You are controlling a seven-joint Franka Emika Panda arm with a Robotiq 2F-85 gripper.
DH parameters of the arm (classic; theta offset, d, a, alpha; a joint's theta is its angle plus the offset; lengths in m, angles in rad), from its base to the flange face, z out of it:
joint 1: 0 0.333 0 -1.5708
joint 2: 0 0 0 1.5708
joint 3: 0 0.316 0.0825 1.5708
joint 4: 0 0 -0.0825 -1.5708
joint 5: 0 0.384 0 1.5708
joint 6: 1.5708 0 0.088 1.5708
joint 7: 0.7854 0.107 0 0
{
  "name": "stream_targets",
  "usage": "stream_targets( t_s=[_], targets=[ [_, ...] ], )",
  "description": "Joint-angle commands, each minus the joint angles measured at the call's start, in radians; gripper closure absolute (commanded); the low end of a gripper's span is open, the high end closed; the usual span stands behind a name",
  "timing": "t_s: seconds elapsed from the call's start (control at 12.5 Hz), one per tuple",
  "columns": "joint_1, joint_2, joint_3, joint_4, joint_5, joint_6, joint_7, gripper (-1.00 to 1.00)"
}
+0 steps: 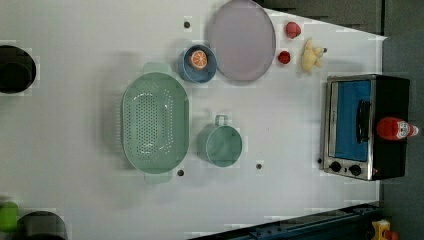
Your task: Pick Ketchup from oven and place it on table.
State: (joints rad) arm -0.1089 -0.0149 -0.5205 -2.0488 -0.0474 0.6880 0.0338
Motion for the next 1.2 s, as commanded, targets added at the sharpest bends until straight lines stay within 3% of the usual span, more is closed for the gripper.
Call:
stream_targets(
  t_s=[0.08, 0.32, 0.56, 0.64, 0.72, 0.88, 1.2],
  targets=[
    [0.004, 0.096, -0.036, -0.005, 0.008, 0.026, -0.032, -1.0],
    [-0.001, 0.153, -0.059, -0.006, 0.11, 0.021, -0.031, -1.0],
    [-0.004, 0.17, -0.058, 0.0, 0.11, 0.059, -0.031, -0.99],
    [-0.006, 0.171, -0.061, -0.003, 0.11, 0.059, -0.031, -0.78],
    [-0.006, 0.178, -0.061, -0.004, 0.111, 0.06, -0.031, -0.4],
    [-0.006, 0.186, -0.06, 0.001, 0.111, 0.06, -0.031, -0.01],
    [0.028, 0.1, 0.001, 0.098, 0.11, -0.077, -0.032, -0.01]
  ],
)
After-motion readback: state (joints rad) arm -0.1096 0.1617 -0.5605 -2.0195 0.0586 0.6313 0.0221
